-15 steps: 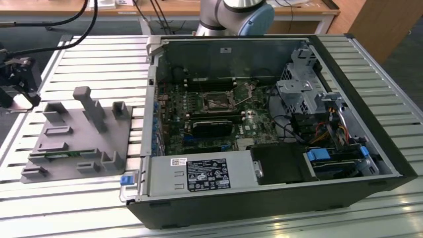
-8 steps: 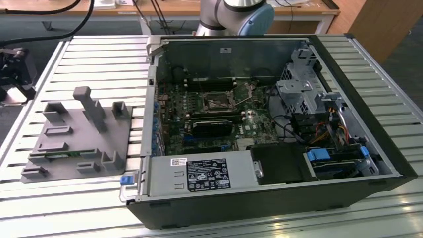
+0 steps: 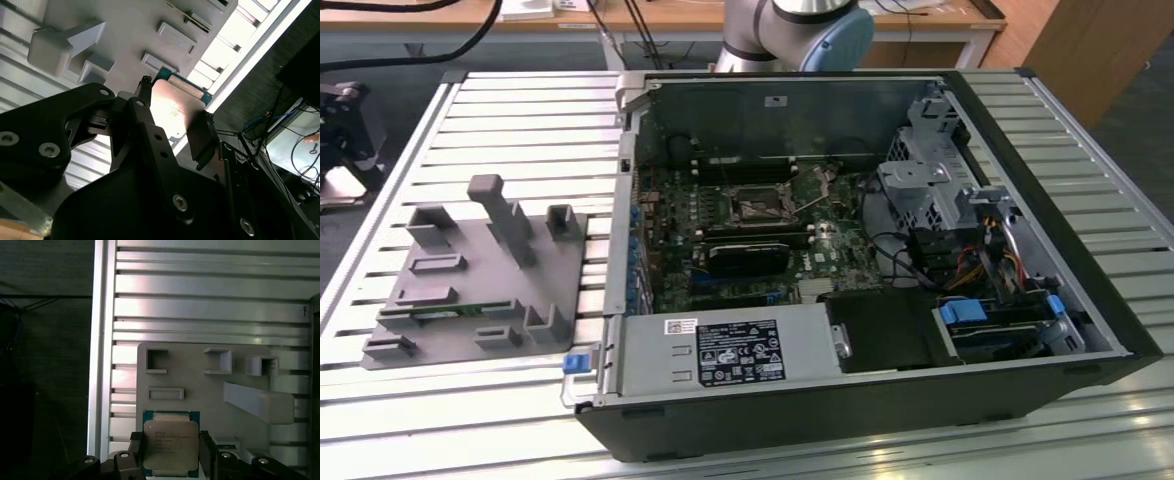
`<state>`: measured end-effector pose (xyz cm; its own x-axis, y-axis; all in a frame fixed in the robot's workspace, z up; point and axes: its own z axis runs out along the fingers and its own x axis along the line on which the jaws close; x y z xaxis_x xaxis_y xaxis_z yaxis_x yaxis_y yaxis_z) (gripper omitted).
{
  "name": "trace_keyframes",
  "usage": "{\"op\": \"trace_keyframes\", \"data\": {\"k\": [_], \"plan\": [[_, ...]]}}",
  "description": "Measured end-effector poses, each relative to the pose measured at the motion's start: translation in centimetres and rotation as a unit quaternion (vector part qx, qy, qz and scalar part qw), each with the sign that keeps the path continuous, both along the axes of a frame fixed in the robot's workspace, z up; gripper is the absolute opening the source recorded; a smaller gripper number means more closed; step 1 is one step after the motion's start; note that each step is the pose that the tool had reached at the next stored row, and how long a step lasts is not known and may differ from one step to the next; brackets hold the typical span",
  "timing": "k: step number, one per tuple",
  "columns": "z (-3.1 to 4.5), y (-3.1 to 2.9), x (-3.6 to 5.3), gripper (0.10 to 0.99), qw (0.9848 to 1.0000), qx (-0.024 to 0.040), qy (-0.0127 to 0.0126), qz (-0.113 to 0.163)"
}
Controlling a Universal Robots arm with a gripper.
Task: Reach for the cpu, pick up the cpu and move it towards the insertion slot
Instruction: 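Pick up the cpu and move it towards the insertion slot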
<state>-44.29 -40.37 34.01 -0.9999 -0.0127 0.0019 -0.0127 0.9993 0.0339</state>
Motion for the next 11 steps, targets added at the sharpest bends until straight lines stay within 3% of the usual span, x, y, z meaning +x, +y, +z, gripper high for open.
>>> {"op": "trace_keyframes", "data": {"k": [11], "plan": [[1.54,0.03,0.00,0.533,1.0000,0.0000,0.0000,0.000]]}}
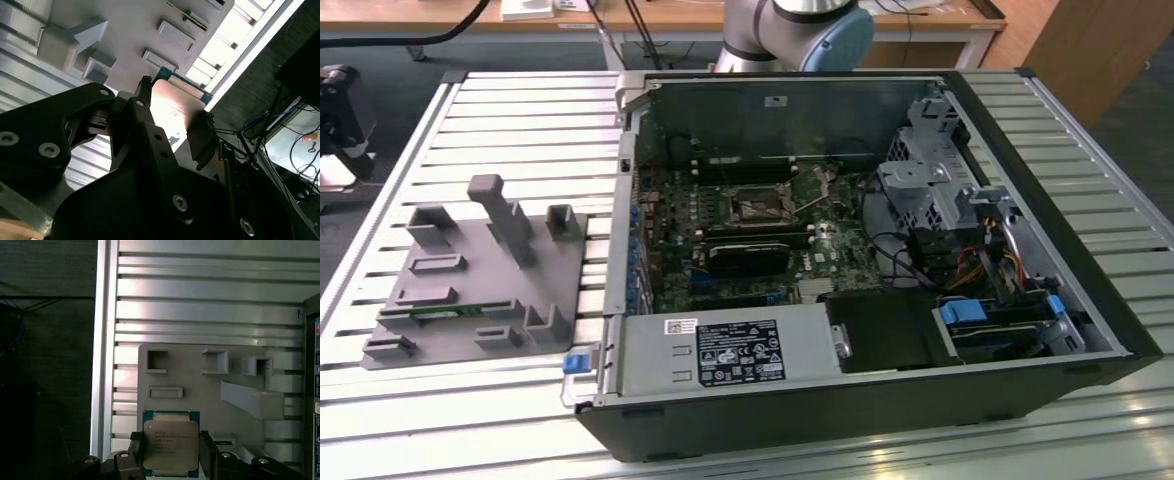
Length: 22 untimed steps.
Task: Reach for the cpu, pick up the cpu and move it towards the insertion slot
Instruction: 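Pick up the cpu and move it towards the insertion slot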
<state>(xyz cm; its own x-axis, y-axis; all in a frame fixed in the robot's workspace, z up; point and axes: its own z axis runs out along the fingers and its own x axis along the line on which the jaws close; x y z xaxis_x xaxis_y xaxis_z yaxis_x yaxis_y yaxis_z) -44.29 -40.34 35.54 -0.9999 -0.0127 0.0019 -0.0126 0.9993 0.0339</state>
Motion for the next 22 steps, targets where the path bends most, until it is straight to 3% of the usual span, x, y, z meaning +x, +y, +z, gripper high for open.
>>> {"op": "trace_keyframes", "data": {"k": [11,22], "plan": [[2.33,0.09,0.00,0.533,1.0000,-0.0003,0.0000,0.000],[5.43,0.22,0.00,0.533,1.0000,-0.0006,0.0000,0.000]]}}
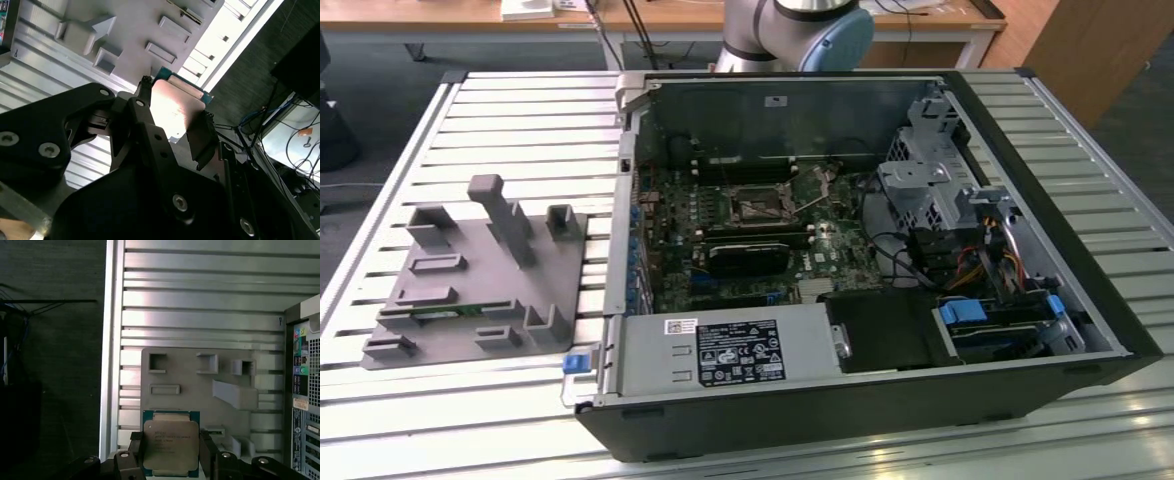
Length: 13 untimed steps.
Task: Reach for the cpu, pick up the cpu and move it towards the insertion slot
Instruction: 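Pick up the cpu and move it towards the insertion slot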
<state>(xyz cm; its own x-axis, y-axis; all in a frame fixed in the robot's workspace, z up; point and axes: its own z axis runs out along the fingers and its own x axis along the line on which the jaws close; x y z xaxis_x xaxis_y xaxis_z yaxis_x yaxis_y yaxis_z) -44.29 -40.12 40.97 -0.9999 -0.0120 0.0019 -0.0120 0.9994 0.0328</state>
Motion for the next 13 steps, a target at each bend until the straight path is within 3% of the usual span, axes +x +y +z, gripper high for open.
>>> {"op": "trace_keyframes", "data": {"k": [4,13], "plan": [[0.51,0.01,0.10,0.533,1.0000,0.0001,-0.0001,0.000],[0.52,0.01,1.92,0.533,1.0000,0.0000,0.0000,0.000]]}}
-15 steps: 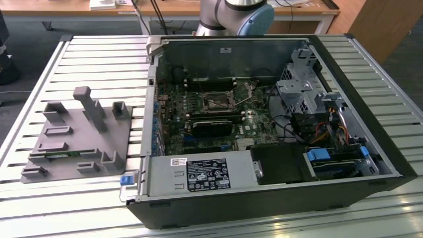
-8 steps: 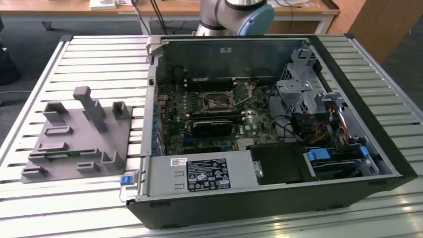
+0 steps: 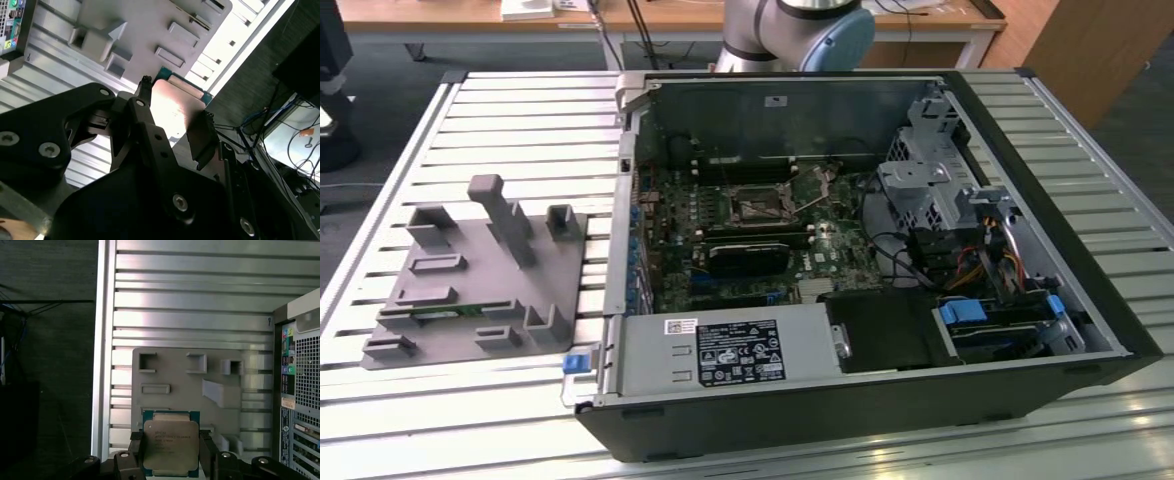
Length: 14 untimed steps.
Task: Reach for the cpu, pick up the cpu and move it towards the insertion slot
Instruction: 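Pick up the cpu and move it towards the insertion slot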
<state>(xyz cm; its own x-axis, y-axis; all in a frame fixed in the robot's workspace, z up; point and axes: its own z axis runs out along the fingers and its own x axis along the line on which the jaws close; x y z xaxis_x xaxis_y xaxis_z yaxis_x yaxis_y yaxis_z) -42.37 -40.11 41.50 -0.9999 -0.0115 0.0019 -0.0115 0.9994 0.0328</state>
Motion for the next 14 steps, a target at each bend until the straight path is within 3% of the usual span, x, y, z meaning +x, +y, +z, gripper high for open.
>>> {"op": "trace_keyframes", "data": {"k": [3,7,14], "plan": [[0.19,0.00,0.11,0.533,1.0000,0.0000,0.0000,0.000],[1.00,0.00,0.14,0.533,1.0000,0.0000,0.0000,0.000],[1.06,0.00,1.26,0.533,1.0000,0.0000,0.0000,0.000]]}}
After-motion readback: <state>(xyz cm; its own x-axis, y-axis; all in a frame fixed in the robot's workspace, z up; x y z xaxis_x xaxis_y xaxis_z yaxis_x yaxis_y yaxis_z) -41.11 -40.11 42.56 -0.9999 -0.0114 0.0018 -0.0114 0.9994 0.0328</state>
